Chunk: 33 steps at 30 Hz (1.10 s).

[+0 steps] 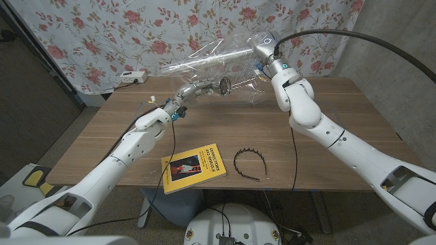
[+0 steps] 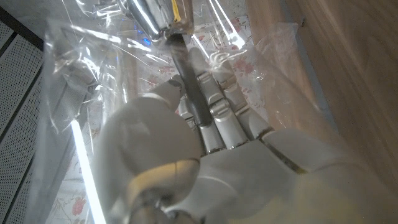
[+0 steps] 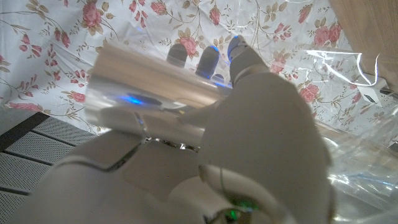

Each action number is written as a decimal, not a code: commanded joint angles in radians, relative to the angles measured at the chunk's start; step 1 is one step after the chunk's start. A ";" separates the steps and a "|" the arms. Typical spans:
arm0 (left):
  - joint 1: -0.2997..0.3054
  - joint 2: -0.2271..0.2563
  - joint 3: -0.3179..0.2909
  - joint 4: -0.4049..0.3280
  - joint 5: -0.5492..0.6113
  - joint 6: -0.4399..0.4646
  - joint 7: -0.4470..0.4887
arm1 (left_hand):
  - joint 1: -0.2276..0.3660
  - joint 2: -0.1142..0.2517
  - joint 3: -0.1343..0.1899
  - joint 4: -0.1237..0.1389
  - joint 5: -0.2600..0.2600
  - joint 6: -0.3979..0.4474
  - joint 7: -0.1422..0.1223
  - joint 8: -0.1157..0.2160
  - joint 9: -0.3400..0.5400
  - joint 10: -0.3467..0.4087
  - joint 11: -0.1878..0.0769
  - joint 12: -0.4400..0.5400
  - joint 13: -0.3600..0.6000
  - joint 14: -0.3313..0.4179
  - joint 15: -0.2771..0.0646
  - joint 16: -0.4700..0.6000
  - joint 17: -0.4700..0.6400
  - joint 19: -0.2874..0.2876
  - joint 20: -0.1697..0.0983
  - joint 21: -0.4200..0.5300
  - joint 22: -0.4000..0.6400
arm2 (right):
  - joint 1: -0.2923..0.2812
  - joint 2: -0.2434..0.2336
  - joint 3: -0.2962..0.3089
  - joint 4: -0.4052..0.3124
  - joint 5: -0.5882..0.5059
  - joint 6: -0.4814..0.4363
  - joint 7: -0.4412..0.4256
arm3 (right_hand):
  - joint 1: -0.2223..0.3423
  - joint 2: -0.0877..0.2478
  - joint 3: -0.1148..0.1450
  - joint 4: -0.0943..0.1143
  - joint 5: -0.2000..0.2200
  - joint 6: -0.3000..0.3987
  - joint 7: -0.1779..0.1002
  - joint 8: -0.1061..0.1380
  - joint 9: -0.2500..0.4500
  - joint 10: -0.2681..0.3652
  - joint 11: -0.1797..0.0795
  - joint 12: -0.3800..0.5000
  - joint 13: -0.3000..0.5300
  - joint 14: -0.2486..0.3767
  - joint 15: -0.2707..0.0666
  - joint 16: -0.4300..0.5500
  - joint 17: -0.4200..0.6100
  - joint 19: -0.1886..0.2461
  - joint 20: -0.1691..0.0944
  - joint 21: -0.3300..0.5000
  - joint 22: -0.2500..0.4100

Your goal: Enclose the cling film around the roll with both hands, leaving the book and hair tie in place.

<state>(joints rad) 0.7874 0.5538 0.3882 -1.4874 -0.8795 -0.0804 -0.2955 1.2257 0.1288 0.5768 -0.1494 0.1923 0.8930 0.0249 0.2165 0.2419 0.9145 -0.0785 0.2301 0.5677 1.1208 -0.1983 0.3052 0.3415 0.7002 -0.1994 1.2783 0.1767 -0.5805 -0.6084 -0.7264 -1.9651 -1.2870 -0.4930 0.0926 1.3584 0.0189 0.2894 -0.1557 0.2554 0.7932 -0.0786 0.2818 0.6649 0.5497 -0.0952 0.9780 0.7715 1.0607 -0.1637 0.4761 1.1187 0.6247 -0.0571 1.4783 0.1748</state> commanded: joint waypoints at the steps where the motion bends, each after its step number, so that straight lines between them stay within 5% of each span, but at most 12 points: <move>1: -0.029 -0.010 -0.005 0.061 0.009 0.000 -0.010 | 0.009 0.000 0.014 -0.004 0.007 0.005 -0.003 -0.004 0.000 0.006 0.000 -0.002 0.002 0.034 -0.026 0.004 0.001 0.000 -0.007 0.004 0.002 | -0.016 -0.001 0.025 -0.026 0.063 0.035 -0.013 | 0.074 0.086 0.000 0.001 0.004 0.007 0.000 -0.002 0.006 -0.002 0.003 0.008 0.002 0.014 -0.061 -0.002 0.004 0.009 -0.143 -0.001 0.002; 33: -0.092 -0.028 0.015 0.117 0.042 0.022 -0.034 | 0.009 0.001 0.015 -0.004 0.007 0.002 0.000 -0.005 0.000 0.004 0.002 -0.001 0.004 0.037 -0.026 0.005 0.003 0.001 -0.007 0.006 0.002 | -0.039 -0.057 0.058 -0.053 0.164 0.133 -0.076 | 0.075 0.088 -0.005 0.001 0.007 0.007 -0.003 -0.008 0.007 -0.006 0.000 0.013 -0.002 0.017 -0.061 -0.004 0.008 0.011 -0.148 -0.001 0.004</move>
<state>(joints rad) 0.7110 0.5221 0.4000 -1.3787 -0.8457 -0.0659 -0.3197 1.2208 0.1266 0.5791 -0.1517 0.1926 0.8931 0.0249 0.2165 0.2421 0.9146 -0.0785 0.2302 0.5676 1.1208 -0.1983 0.3017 0.3413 0.6960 -0.1999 1.2782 0.1769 -0.6157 -0.6431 -0.6771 -2.0167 -1.1776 -0.4287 0.0618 1.3583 0.0191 0.2892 -0.1559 0.2591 0.7931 -0.0787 0.2767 0.6697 0.5497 -0.0952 0.9839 0.7669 1.0635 -0.1681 0.4705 1.1230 0.6301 -0.0626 1.4784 0.1746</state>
